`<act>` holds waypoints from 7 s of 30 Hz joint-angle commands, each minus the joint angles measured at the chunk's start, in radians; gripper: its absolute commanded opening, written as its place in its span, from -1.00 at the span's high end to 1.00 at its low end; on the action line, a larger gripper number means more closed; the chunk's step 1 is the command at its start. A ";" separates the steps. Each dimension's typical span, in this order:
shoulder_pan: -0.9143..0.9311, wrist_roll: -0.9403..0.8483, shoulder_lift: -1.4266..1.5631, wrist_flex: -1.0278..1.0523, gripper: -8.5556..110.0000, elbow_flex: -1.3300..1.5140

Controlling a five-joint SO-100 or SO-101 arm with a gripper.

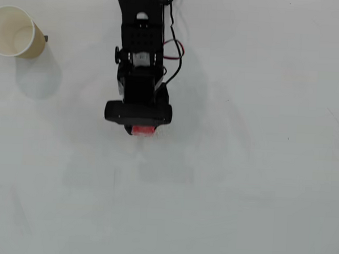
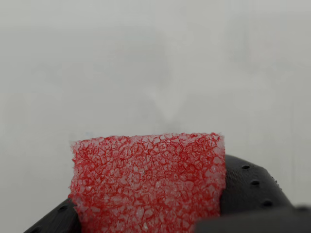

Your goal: Pick up the cube and drop it in the cup.

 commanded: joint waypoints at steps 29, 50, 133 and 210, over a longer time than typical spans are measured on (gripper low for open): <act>0.468 -0.008 0.899 0.072 0.85 0.282; 0.815 -0.008 1.031 0.109 0.86 0.314; 1.012 -0.006 0.666 0.236 0.86 0.029; 1.060 -0.002 0.288 0.078 0.86 -0.305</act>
